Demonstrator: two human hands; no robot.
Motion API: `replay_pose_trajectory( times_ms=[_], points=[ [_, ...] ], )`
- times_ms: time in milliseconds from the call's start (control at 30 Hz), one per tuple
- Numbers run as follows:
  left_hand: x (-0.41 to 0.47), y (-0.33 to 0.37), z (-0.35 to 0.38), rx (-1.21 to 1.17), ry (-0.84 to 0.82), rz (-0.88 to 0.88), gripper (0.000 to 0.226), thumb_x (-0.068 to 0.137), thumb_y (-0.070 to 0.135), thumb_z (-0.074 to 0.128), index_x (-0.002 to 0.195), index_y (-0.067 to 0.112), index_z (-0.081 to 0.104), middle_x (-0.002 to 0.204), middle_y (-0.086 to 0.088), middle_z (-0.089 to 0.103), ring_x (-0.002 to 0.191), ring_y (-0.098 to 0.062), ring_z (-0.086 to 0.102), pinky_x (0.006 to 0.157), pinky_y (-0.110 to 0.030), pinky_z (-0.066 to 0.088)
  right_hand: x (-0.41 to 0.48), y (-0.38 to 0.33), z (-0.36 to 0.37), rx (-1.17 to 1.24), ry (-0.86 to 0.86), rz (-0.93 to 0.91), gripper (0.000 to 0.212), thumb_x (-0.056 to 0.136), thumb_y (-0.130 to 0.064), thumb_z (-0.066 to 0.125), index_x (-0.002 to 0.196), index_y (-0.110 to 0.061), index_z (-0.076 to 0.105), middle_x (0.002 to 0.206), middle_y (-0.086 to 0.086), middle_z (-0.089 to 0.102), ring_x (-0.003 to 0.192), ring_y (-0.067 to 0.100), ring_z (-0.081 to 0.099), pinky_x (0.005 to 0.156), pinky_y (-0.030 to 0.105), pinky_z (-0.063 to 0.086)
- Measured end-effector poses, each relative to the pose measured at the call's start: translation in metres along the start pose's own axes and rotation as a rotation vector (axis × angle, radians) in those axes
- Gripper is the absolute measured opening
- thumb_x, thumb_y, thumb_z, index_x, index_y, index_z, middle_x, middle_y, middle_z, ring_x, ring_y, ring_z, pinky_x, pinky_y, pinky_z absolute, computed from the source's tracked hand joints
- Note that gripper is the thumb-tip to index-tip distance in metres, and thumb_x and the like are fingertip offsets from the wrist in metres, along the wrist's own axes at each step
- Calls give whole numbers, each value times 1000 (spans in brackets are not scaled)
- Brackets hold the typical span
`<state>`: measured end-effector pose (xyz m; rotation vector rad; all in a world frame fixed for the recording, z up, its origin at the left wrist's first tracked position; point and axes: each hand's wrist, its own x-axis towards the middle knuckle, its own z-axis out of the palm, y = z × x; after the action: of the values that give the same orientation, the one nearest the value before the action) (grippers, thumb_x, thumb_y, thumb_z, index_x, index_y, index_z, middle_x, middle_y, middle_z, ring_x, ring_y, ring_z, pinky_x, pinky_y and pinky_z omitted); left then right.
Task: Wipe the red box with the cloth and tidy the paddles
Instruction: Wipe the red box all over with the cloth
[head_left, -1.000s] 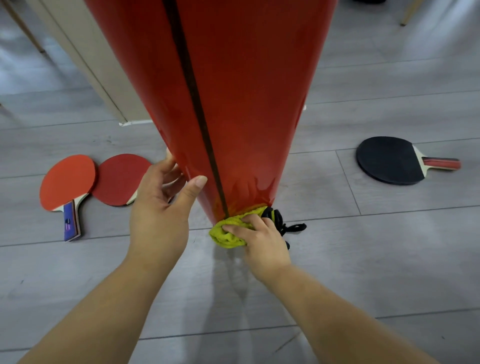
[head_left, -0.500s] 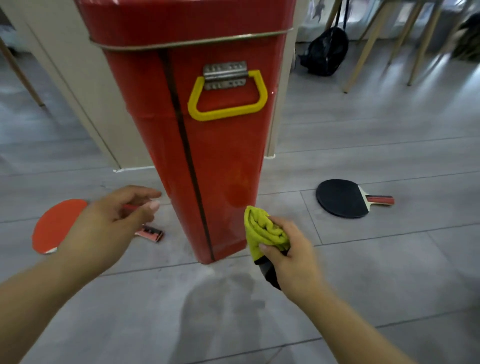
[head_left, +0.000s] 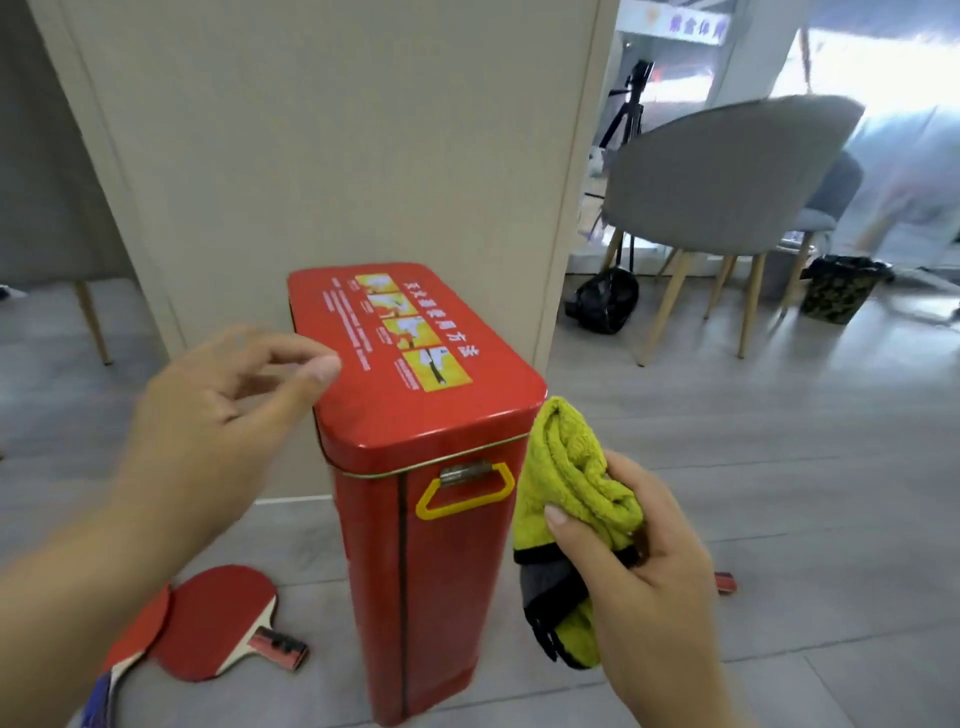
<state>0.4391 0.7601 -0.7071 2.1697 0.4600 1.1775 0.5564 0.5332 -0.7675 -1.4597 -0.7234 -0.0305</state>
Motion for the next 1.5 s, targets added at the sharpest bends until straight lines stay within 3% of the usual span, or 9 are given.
replay_pose_trajectory(
  times_ms=[133,333,533,633,767,1067,1233,1333,1500],
  points=[
    [15,11,11,187,-316,29,21,75,68,56,80,49,64,99,27,60,103,9,52,85,-5,35,24,-29,1,-118,-2,-133,43,69,-35,73,112,-32,65,97,-11,63,95,9,62,77,18,50],
    [19,1,7,266,-338,31,85,47,99,16,89,47,68,96,37,55,99,17,48,73,-5,35,78,-67,19,-334,-14,-421,42,76,-17,70,117,-26,62,99,-8,60,97,3,56,81,13,44],
    [20,-3,8,158,-334,-26,49,56,80,49,80,44,71,91,31,62,103,15,50,82,-7,38,143,-76,72,-530,-35,-574,41,79,-20,67,120,-20,63,103,1,58,96,19,55,81,25,43],
    [19,-5,10,140,-329,-23,49,60,79,52,82,41,73,88,30,63,104,16,49,79,-3,35,172,-61,98,-677,-348,-468,53,83,-19,67,134,-21,52,134,9,48,121,27,47,98,36,42],
    [19,-6,10,97,-321,-54,35,57,75,49,76,52,68,90,32,64,106,20,46,80,4,30,183,-47,107,-933,-874,-262,60,91,-29,60,145,-30,34,155,-2,23,144,16,13,115,29,11],
    [11,-5,14,92,-239,-116,33,57,74,54,77,51,67,96,34,61,107,15,48,85,-2,32,165,-31,57,-846,-406,-136,47,92,-41,54,136,-31,43,133,-2,43,127,18,34,102,30,32],
    [-2,2,24,-7,-48,-218,15,68,39,77,80,35,67,105,18,58,107,2,51,89,-10,38,150,-23,49,-754,-566,267,56,92,-55,43,143,-39,26,137,3,46,112,24,55,92,44,51],
    [-8,3,27,-95,6,-427,41,66,42,77,103,35,61,116,9,49,108,-9,51,89,-23,45,144,-24,52,-733,-609,293,56,97,-52,34,148,-35,20,143,4,45,116,24,54,96,40,48],
    [-14,6,29,-339,-3,-580,50,76,30,73,123,32,55,119,1,59,102,-11,59,67,-15,46,133,-31,51,-756,-569,272,54,99,-48,31,149,-30,21,141,6,48,116,25,54,95,40,48]
  ],
)
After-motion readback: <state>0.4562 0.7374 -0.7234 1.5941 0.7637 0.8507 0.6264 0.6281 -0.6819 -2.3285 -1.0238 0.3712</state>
